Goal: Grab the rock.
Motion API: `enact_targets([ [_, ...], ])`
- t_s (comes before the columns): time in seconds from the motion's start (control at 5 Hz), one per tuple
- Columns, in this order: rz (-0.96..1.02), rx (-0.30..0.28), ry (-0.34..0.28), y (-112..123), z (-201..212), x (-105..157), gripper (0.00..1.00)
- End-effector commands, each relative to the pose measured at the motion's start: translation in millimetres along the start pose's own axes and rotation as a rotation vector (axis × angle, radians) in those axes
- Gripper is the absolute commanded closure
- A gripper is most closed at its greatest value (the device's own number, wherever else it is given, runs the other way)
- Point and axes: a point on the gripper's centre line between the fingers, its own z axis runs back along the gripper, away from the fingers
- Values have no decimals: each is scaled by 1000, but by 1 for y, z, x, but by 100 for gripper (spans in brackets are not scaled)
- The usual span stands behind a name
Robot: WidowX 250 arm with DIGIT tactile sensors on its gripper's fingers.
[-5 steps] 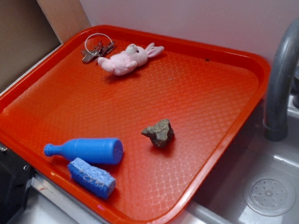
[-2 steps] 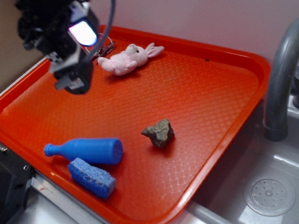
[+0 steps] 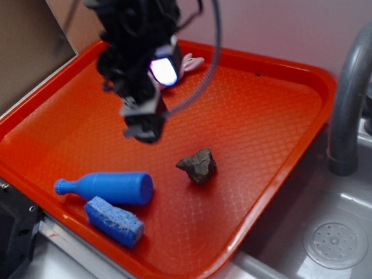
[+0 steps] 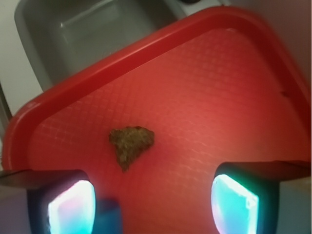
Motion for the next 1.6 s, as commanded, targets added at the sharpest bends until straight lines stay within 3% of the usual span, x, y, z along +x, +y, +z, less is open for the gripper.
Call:
enact_targets([
  [0.0,-153,-67,-33,-24,-21,18,0],
  [0.6,-167,-67,116,-25,-54,8,0],
  [1.0,-243,-83,128,-38,-67,13,0],
  [1.2,-229,-77,131,-37,-68,12,100],
  [1.4,-209,-58,150,-36,-69,12,100],
])
